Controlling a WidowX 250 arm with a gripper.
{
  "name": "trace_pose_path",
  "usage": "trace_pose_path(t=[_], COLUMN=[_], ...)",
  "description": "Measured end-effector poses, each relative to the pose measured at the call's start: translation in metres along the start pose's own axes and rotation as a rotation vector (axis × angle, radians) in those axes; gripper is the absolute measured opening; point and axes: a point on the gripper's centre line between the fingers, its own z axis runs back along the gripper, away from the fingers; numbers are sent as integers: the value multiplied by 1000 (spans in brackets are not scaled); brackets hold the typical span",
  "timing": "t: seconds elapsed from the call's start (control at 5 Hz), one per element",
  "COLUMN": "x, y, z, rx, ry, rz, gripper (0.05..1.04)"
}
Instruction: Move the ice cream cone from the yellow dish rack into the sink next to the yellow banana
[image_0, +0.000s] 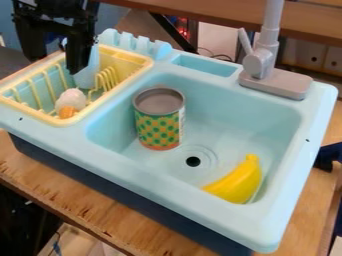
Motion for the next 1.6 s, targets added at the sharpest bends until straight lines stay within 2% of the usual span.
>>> trace_pose_path(t=[0.2,0.4,0.6,0.8,1.0,1.2,1.4,1.6], x=[0,8,13,16,13,11,12,14], y=[-2,-6,1,-6,-6,-3,0,1], z=[-7,-22,-34,-47,-61,-73,-77,-78], rx=[-5,-36,-60,-97,-91,-62,-41,-40], ry=[19,-45,-61,-26,46,99,122,132], rz=[-4,-1,51,50,69,105,132,134], gripper=[1008,1008,1008,1008,1008,1008,1008,974])
